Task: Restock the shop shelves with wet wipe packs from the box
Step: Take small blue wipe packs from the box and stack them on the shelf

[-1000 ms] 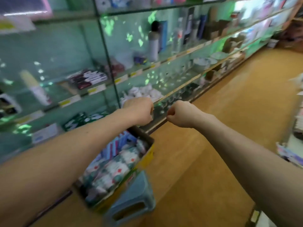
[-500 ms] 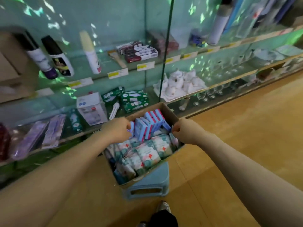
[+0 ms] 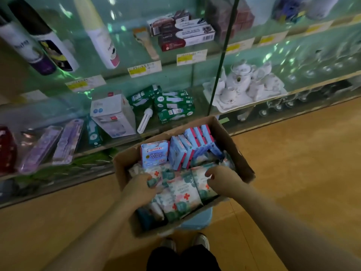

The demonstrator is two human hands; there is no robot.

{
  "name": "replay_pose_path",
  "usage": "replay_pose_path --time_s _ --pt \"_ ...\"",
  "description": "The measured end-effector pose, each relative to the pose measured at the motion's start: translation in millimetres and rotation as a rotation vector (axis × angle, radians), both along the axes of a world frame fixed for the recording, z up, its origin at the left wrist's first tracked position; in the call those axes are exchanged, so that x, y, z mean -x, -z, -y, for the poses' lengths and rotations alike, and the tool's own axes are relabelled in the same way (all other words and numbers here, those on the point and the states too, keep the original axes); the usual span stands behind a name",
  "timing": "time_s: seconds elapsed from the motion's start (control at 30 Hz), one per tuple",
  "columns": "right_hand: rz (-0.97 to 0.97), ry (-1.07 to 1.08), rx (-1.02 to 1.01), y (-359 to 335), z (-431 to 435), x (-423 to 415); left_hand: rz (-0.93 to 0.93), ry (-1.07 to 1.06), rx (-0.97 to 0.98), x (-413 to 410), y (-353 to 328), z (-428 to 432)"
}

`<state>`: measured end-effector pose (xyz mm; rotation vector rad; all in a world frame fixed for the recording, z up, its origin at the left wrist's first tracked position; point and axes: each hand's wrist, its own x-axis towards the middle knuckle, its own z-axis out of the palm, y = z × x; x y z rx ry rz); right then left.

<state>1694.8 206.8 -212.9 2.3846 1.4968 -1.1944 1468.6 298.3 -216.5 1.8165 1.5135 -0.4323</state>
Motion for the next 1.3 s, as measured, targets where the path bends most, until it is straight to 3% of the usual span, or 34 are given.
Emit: replay_pose_path --time_s 0.3,0.47,0.6,0.9,1.1,1.17,1.3 --pt "-0.165 0.099 -0.189 31 -45 40 0.082 -0.278 -0.105 -2 40 -57" --pt "-0.128 0.296 -0.260 47 -81 59 0.236 -0.423 -0.118 0 61 -77" --pt "-0.042 0.461 -0.279 59 -95 63 0.301 -0.449 -0.106 -4 76 -82" --pt "0.035 0.500 -0.297 76 -98 86 0.320 -0.351 -0.074 -23 87 -83" --pt "-0.242 0.991 -0.536 92 -86 100 0.358 -0.419 -0.008 -14 89 -86" --pt "-0.305 1.084 -0.498 93 -89 101 0.368 -0.435 0.017 -10 89 -88" --pt "-0.295 0.906 -0.225 93 -107 103 0.386 -0.414 0.017 -5 86 -88"
